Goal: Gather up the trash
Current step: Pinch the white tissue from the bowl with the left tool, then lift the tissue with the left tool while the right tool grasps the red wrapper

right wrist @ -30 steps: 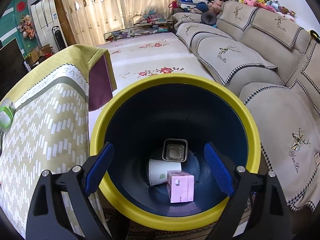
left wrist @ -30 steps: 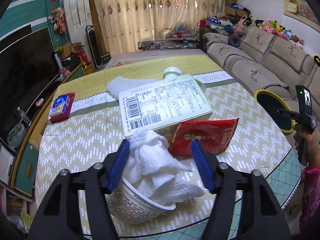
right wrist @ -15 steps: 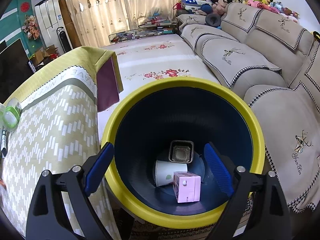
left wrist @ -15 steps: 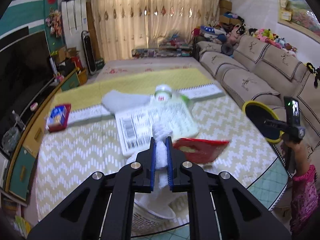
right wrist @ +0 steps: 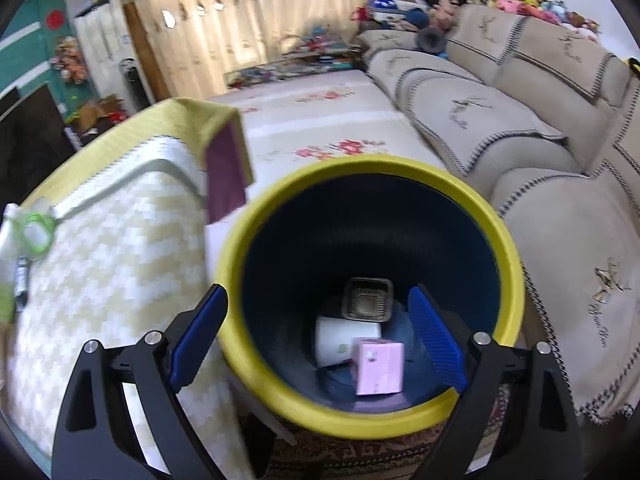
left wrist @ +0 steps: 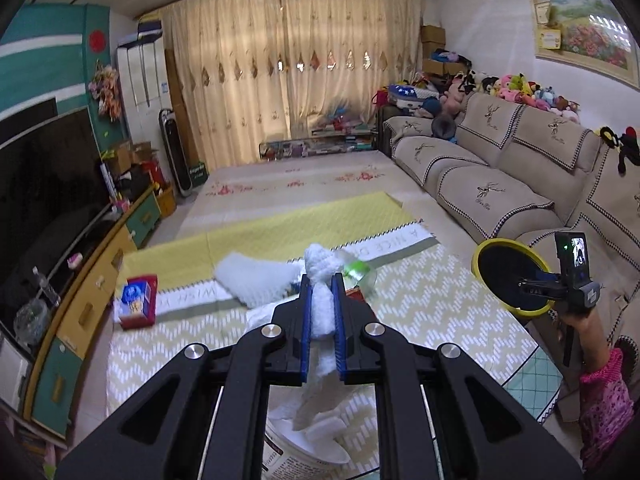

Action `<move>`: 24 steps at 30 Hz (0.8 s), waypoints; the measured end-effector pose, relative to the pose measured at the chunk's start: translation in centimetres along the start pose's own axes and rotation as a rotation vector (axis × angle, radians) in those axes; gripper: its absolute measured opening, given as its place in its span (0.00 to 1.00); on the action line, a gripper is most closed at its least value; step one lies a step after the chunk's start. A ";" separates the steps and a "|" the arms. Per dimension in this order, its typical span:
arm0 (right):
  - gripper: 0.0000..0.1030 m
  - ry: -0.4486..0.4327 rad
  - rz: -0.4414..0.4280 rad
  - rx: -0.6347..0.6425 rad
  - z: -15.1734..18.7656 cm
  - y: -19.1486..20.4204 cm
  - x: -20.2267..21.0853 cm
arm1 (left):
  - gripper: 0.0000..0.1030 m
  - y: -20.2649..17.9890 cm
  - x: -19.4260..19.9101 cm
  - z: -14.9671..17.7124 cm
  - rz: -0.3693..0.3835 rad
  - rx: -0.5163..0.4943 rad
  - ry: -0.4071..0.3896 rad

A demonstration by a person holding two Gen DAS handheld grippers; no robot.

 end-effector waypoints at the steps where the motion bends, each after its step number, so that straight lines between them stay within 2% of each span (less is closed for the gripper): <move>1: 0.84 -0.013 -0.030 0.014 0.0 0.6 0.8 | 0.10 -0.3 0.0 -0.2 0.006 -0.009 0.000; 5: 0.84 -0.054 -0.147 0.093 -0.1 3.2 3.8 | 0.10 -1.3 -0.2 -0.8 0.037 -0.035 0.005; 7: 0.84 -0.064 -0.237 0.163 0.0 5.0 5.2 | 0.10 -1.8 -0.2 -1.1 0.044 -0.052 0.001; 9: 0.84 -0.068 -0.373 0.248 0.4 7.2 6.9 | 0.10 -2.2 0.0 -1.5 0.046 -0.070 -0.009; 12: 0.84 -0.077 -0.510 0.357 1.5 10.4 9.0 | 0.10 -2.8 0.4 -2.2 0.059 -0.099 -0.019; 14: 0.78 -0.091 -0.587 0.419 2.1 12.4 10.3 | 0.10 -3.2 0.6 -2.5 0.066 -0.115 -0.021; 18: 0.64 -0.148 -0.673 0.505 2.5 15.5 12.0 | 0.10 -4.1 0.9 -2.8 0.083 -0.143 -0.021; 20: 0.54 -0.166 -0.695 0.531 2.2 16.7 12.3 | 0.10 -4.4 0.9 -2.9 0.087 -0.154 -0.022; 24: 0.47 -0.193 -0.717 0.581 1.6 18.4 12.6 | 0.10 -4.9 1.2 -2.9 0.103 -0.167 -0.023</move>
Point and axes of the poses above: each gripper's, at about its wrist camera, not at the fingertips, and x roughly against the way its jaws point, y to its left, z to its underside, the point moved 1 cm from there along -x, roughly the way its jaws point, and after that the axes turned 9 degrees about z, right-handed, at the moved point
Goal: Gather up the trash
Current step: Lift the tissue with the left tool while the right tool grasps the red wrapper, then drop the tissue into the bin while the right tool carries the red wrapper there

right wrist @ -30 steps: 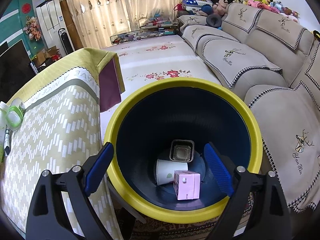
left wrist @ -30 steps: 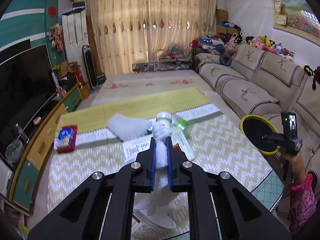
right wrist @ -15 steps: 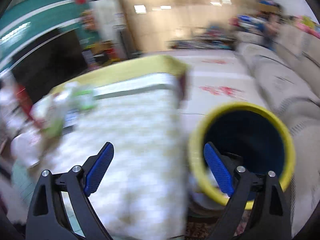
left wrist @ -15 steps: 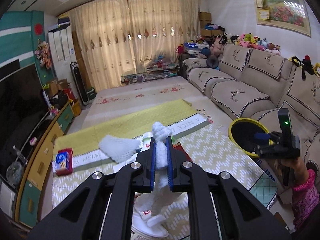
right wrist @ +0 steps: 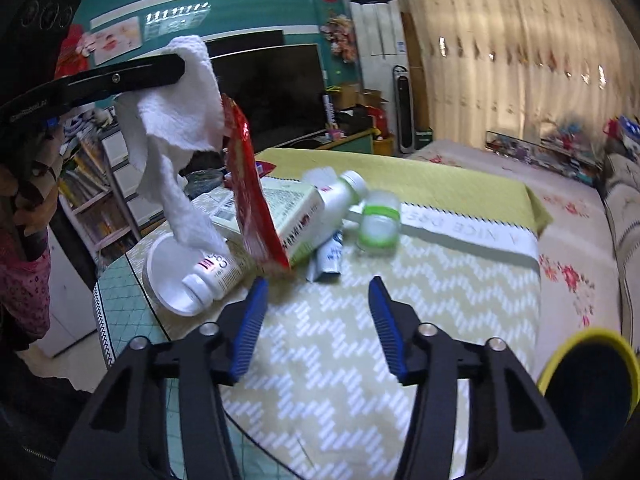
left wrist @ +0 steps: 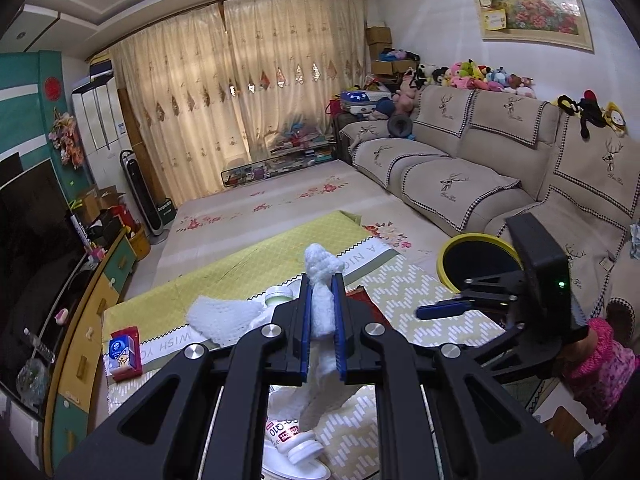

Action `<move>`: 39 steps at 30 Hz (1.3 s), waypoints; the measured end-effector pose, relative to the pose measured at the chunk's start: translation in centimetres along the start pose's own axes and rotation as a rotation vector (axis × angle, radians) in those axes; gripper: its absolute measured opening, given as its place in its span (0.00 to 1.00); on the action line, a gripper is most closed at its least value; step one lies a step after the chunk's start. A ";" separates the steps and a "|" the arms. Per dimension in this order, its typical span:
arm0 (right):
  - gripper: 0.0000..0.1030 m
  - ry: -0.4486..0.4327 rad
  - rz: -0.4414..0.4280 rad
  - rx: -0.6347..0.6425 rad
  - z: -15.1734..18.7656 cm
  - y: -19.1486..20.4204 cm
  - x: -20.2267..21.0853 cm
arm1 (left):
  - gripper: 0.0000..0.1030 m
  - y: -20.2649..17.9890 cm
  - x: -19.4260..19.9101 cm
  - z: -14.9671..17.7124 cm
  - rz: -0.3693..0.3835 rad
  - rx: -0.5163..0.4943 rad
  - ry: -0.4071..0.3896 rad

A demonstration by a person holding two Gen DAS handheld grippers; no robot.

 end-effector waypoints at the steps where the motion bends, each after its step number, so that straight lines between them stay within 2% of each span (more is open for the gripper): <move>1: 0.46 0.000 -0.010 0.009 -0.3 0.1 -0.2 | 0.10 -0.2 0.0 0.0 0.005 -0.003 0.001; 5: 0.46 -0.007 -0.060 0.042 -0.9 1.2 -0.5 | 0.10 -0.6 -0.2 0.0 0.021 -0.011 0.008; 10: 0.45 -0.015 -0.062 0.065 -1.5 1.8 -0.7 | 0.10 -0.7 -0.6 -0.2 0.040 -0.016 0.008; 12: 0.37 -0.011 -0.064 0.068 -1.6 1.9 -0.9 | 0.10 -0.7 -0.8 -0.6 0.045 -0.018 0.006; 14: 0.18 -0.012 -0.064 0.065 -1.6 1.7 -1.0 | 0.10 -0.9 -0.7 -0.7 0.049 -0.021 0.005; 17: 0.05 -0.009 -0.061 0.060 -1.4 1.7 -1.0 | 0.10 -0.6 -0.9 -0.7 0.052 -0.024 0.007; 23: 0.02 0.025 -0.020 -0.002 0.6 0.4 -0.6 | 0.10 -0.8 -1.6 -1.2 0.063 -0.025 0.002; 27: 0.02 0.032 0.000 -0.070 3.0 -0.4 1.1 | 0.10 -1.1 -2.6 -1.7 0.092 -0.025 -0.002; 30: 0.02 0.020 0.051 -0.103 5.2 -0.6 3.2 | 0.10 -1.8 -3.9 -2.2 0.116 -0.026 0.005; 32: 0.02 0.016 0.104 -0.126 6.8 -0.7 5.1 | 0.10 -2.4 -5.0 -2.5 0.127 -0.026 0.012; 39: 0.02 0.055 0.187 -0.177 11.2 0.0 8.8 | 0.10 -5.9 -10.7 -4.9 0.210 -0.026 0.034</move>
Point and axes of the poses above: each gripper's, at about its wrist camera, not at the fingertips, and x roughly against the way its jaws point, y to its left, z to its underside, the point moved 1 cm from there along -x, roughly the way its jaws point, and after that the axes turned 9 degrees about z, right-handed, at the moved point
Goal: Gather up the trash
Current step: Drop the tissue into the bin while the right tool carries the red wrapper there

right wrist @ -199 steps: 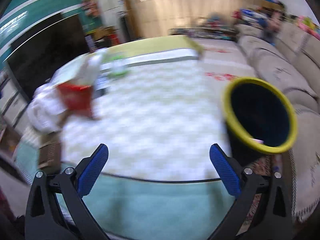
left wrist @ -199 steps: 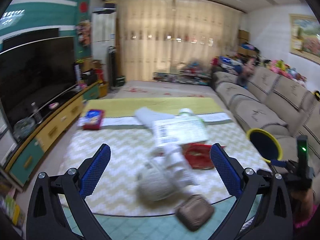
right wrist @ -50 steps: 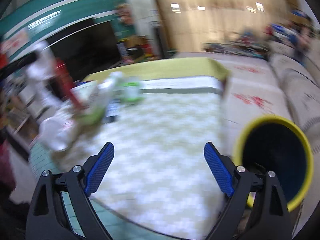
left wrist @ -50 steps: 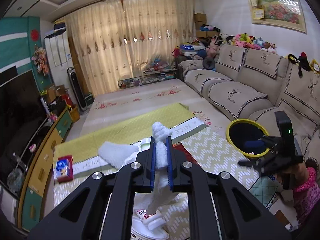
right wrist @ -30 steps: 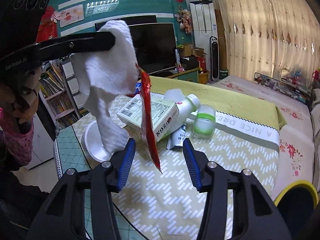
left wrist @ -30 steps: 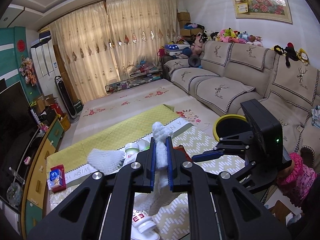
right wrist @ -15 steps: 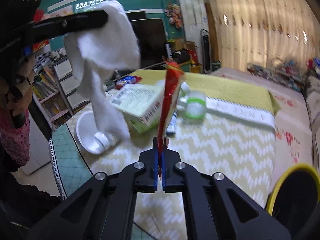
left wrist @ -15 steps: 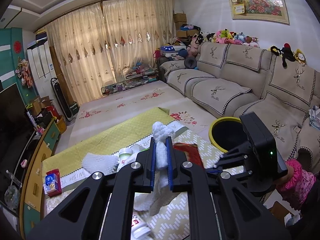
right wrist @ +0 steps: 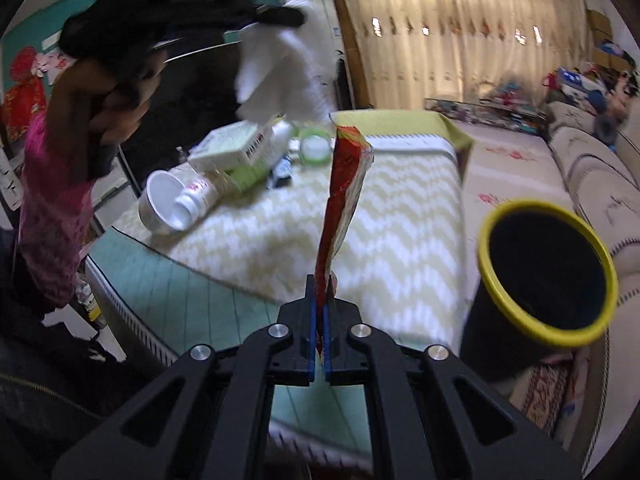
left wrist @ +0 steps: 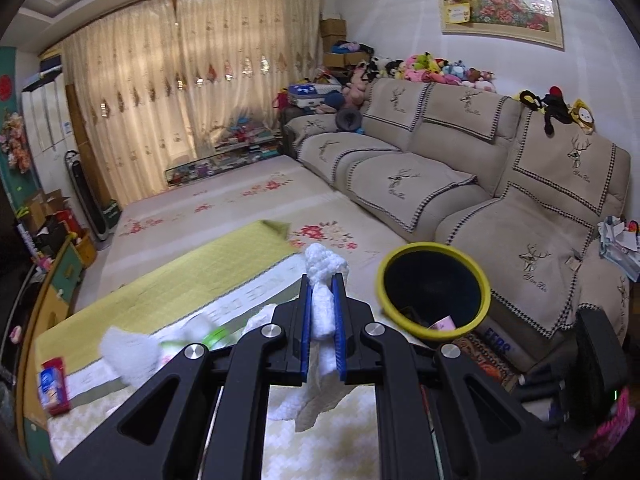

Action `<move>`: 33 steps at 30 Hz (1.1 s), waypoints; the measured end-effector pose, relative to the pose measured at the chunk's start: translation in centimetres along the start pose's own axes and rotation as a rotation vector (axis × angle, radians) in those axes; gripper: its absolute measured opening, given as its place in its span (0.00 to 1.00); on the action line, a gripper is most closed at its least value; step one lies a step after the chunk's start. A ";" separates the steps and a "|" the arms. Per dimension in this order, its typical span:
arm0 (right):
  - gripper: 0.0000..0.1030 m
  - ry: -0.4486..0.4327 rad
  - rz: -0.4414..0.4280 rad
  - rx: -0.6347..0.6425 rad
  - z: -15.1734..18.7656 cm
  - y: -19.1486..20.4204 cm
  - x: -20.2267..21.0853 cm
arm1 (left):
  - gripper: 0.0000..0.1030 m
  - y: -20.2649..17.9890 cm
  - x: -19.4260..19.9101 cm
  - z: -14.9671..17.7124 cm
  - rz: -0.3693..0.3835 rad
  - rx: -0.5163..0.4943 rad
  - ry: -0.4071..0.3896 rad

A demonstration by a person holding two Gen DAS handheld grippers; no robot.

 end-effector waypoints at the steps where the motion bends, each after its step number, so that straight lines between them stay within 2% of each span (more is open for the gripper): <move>1: 0.02 0.002 0.010 -0.012 0.6 -0.2 0.4 | 0.10 -0.3 -0.8 -0.5 0.013 -0.001 0.003; 6: 0.02 0.008 0.030 -0.060 2.6 -1.3 1.6 | 0.10 -3.2 -6.0 -3.7 0.062 -0.025 0.018; 10: 0.02 0.001 0.024 -0.099 3.3 -2.5 2.2 | 0.10 -5.9 -11.9 -6.0 0.128 -0.025 0.063; 17: 0.03 -0.005 0.011 -0.146 3.9 -3.7 2.7 | 0.10 -11.2 -23.6 -6.9 0.182 -0.077 0.202; 20: 0.03 0.000 0.013 -0.156 4.0 -4.0 2.8 | 0.11 -12.5 -27.5 -6.7 0.177 -0.082 0.246; 22: 0.03 0.002 0.011 -0.164 4.1 -4.2 2.8 | 0.21 -12.9 -29.6 -6.3 0.176 -0.090 0.273; 24: 0.03 0.005 0.013 -0.169 4.2 -4.3 2.8 | 0.46 -13.2 -31.4 -6.0 0.164 -0.092 0.284; 26: 0.03 0.008 0.015 -0.172 4.3 -4.2 2.8 | 0.60 -13.5 -32.4 -5.8 0.173 -0.099 0.285; 29: 0.03 0.009 0.014 -0.172 4.2 -4.1 2.7 | 0.63 -12.9 -32.2 -5.2 0.165 -0.091 0.279; 31: 0.03 0.008 0.009 -0.175 4.2 -4.0 2.6 | 0.66 -11.9 -30.4 -5.2 0.172 -0.066 0.251; 33: 0.03 0.009 0.007 -0.175 4.2 -3.8 2.5 | 0.76 -10.7 -27.7 -5.6 0.159 -0.034 0.194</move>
Point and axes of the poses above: each gripper's, at about its wrist camera, not at the fingertips, and x roughly against the way its jaws point, y to its left, z to its underside, the point moved 1 cm from there along -x, roughly the way its jaws point, and after that the axes turned 9 degrees about z, right-handed, at the moved point
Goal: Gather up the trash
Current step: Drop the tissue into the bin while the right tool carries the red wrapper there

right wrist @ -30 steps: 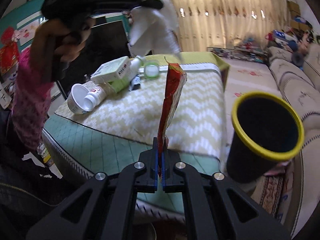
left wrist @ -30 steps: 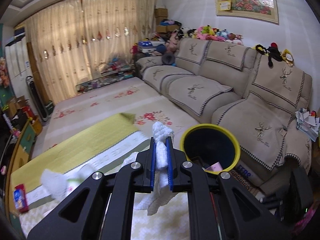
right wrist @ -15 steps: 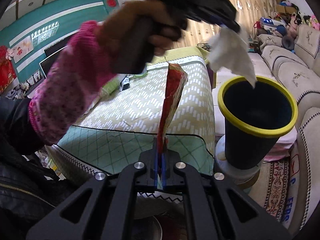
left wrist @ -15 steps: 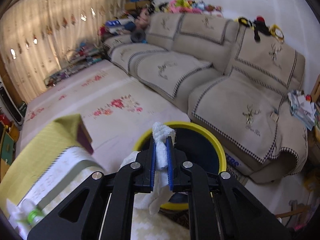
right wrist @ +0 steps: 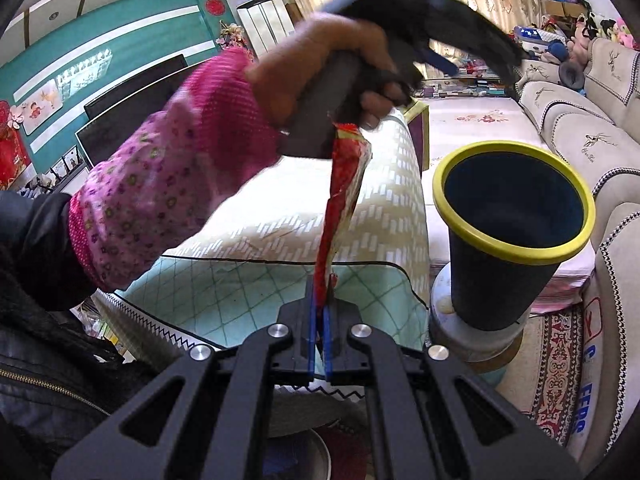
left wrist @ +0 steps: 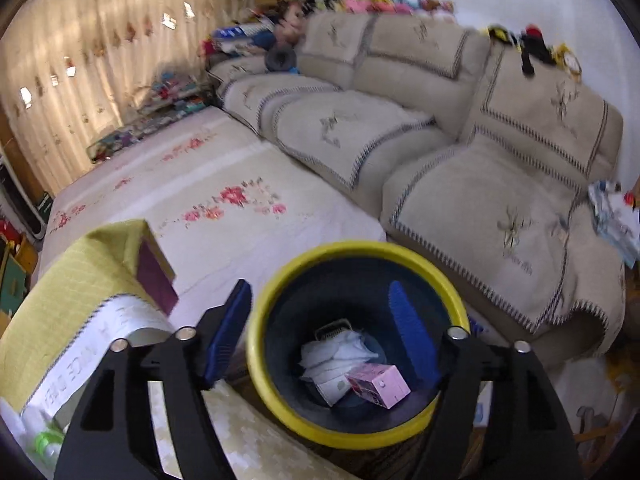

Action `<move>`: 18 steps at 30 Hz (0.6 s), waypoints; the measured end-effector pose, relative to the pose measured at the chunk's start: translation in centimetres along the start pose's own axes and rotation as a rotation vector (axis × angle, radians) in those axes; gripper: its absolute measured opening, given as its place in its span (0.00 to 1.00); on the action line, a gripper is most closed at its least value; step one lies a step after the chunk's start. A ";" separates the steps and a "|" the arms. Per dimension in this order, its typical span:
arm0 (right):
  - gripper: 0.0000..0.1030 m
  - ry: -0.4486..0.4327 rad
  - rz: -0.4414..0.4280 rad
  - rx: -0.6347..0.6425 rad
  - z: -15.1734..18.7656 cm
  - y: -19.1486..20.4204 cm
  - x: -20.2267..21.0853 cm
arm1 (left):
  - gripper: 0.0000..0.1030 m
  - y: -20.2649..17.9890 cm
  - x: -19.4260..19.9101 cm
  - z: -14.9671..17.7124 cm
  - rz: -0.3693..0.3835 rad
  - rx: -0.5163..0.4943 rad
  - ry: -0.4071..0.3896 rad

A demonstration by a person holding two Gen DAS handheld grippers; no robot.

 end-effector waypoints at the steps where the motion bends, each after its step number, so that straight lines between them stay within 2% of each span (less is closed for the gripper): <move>1: 0.03 0.000 -0.004 0.001 0.0 0.2 -0.1 | 0.79 0.3 1.4 0.2 -0.008 0.010 -0.029; 2: 0.03 0.000 -0.008 0.003 0.0 0.3 -0.2 | 0.83 0.5 2.6 0.4 -0.016 0.020 -0.052; 7: 0.03 -0.001 -0.015 0.005 0.0 0.7 -0.6 | 0.91 1.8 12.1 2.9 -0.081 0.102 -0.201; 11: 0.03 -0.005 -0.013 -0.009 -0.1 0.7 -1.1 | 0.95 3.0 20.0 7.0 -0.142 0.143 -0.304; 13: 0.03 -0.007 -0.013 -0.025 -0.3 0.5 -1.4 | 0.95 3.5 23.0 9.0 -0.160 0.156 -0.324; 18: 0.03 -0.019 0.015 -0.040 -1.0 0.1 -1.4 | 0.95 5.0 29.4 15.4 -0.260 0.215 -0.341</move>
Point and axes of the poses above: each gripper's, at about its wrist camera, not at the fingertips, and x roughly against the way its jaws point, y to its left, z to its underside, the point moved 1 cm from there along -x, roughly the way its jaws point, and after that the axes turned 9 degrees about z, right-handed, at the moved point
